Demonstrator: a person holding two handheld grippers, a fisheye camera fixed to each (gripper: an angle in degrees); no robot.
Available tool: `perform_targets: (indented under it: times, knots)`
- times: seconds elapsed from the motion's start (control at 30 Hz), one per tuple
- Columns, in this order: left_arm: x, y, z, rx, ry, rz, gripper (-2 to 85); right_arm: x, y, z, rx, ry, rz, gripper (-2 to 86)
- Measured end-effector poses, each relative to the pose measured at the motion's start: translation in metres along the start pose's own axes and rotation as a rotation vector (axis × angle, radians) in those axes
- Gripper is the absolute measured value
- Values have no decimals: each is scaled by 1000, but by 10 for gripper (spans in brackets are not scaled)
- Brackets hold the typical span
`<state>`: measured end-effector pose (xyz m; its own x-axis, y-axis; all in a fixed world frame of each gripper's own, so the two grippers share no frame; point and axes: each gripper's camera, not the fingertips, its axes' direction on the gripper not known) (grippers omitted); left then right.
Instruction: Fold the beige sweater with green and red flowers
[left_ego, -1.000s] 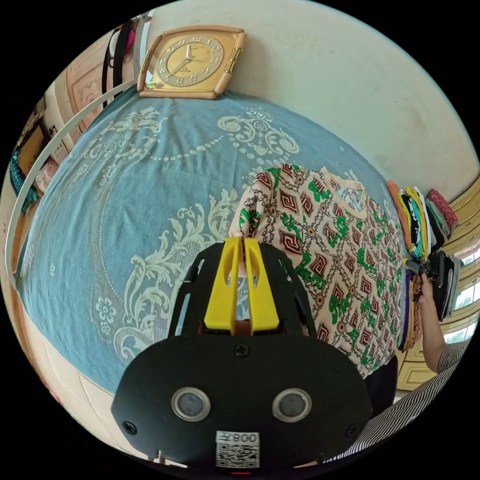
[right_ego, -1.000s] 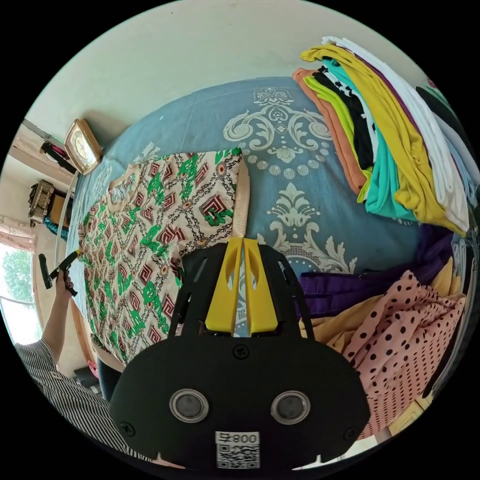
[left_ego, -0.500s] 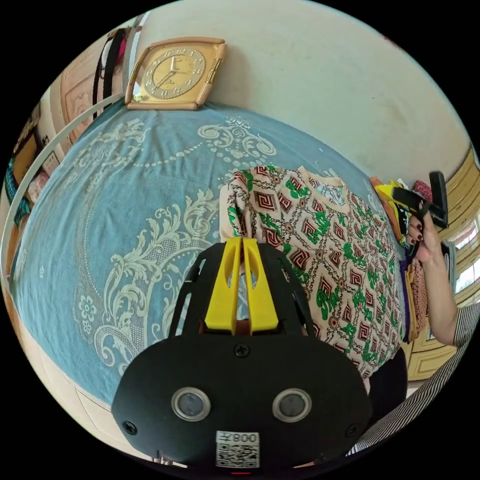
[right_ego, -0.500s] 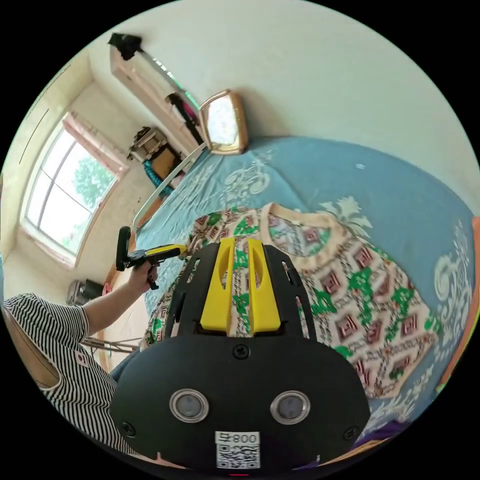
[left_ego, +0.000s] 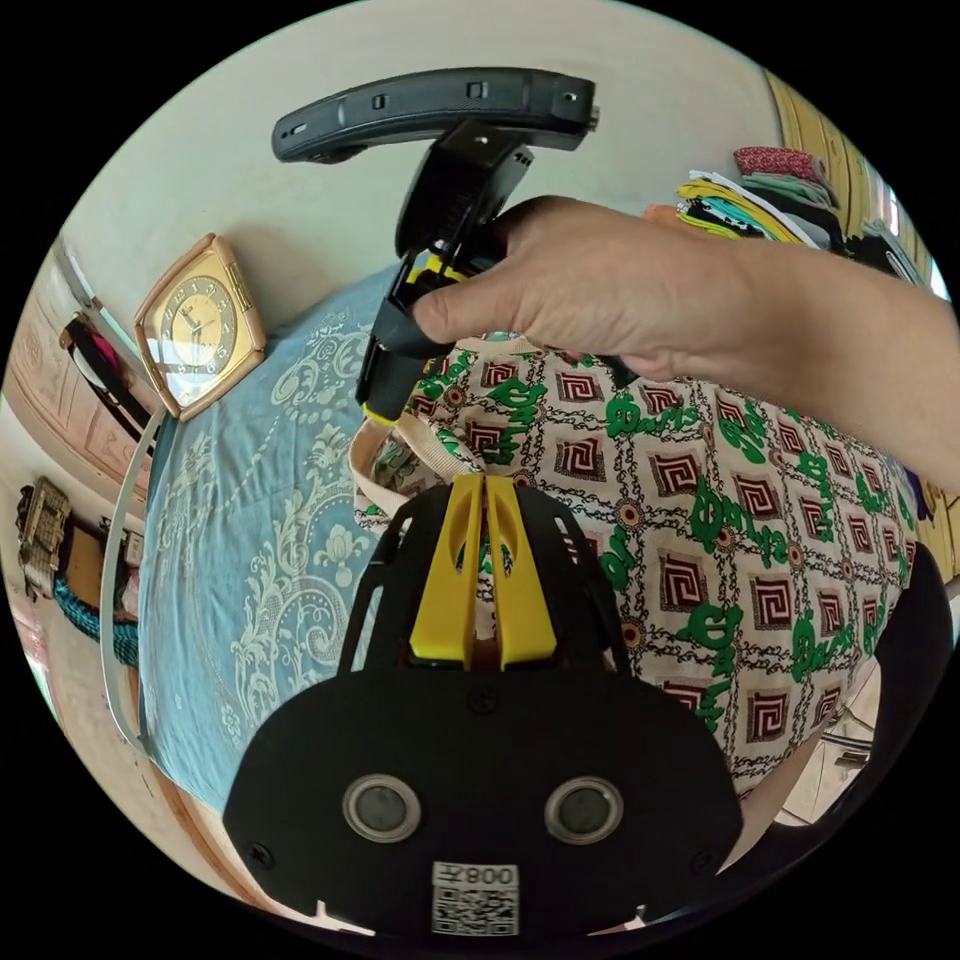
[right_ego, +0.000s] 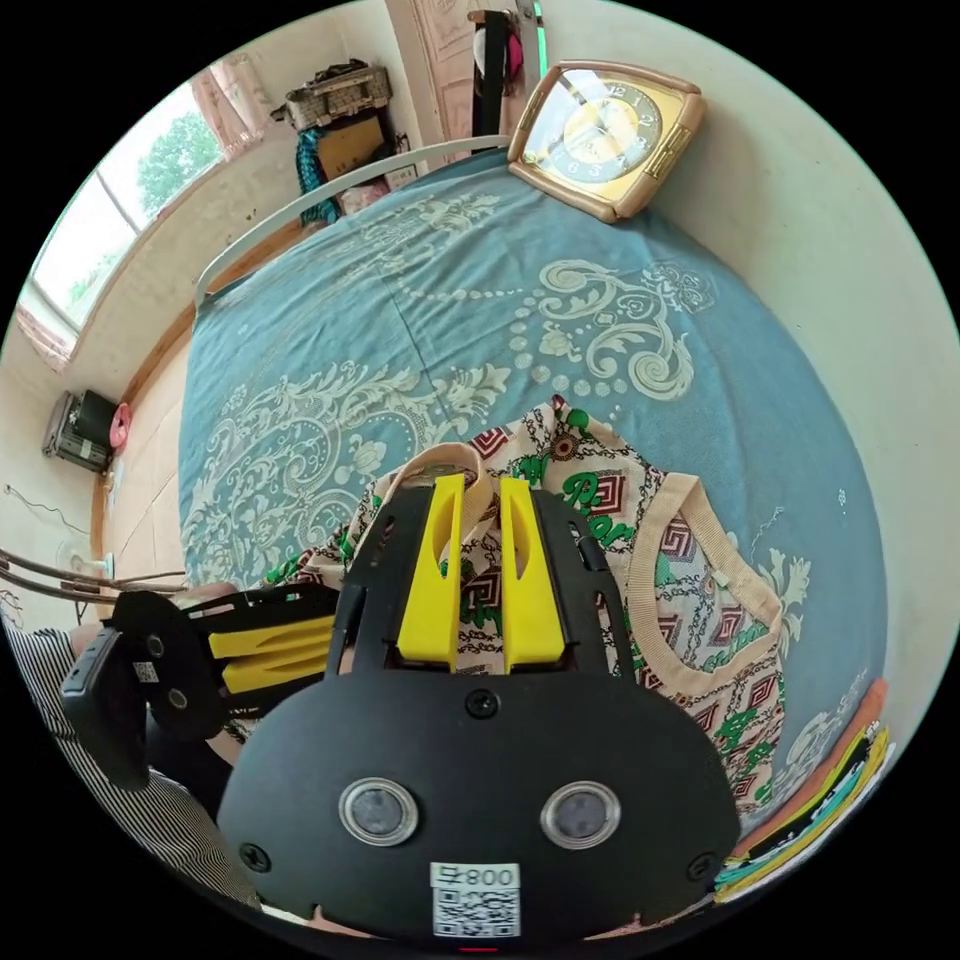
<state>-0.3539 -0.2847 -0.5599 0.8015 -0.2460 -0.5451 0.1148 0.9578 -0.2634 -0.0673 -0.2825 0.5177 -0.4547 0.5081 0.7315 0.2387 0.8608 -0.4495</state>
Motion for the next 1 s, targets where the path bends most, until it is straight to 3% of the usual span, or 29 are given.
perform_targets:
  times: [0.23, 0.33, 0.47, 0.6, 0.7, 1.0]
  knots:
    - [2, 14, -4, 4, -21, -8, 2, -5, -22, 62, -30, 33, 1, 20]
    - [-6, 21, -15, 37, -61, -47, 3, -12, -30, 60, 73, 14, -29, 8]
    - [-37, 39, -34, 84, -140, -195, 7, -27, -60, 59, 183, -25, -96, 9]
    - [-80, 68, -28, 28, -71, -409, 21, -44, -97, 88, 157, -33, -158, 22]
    - [-99, 89, -23, -11, -26, -508, 37, -44, -120, 118, 68, -86, -141, 41]
    - [-110, 94, -35, 56, 8, -515, 55, 38, -69, 120, 287, -315, 121, 35]
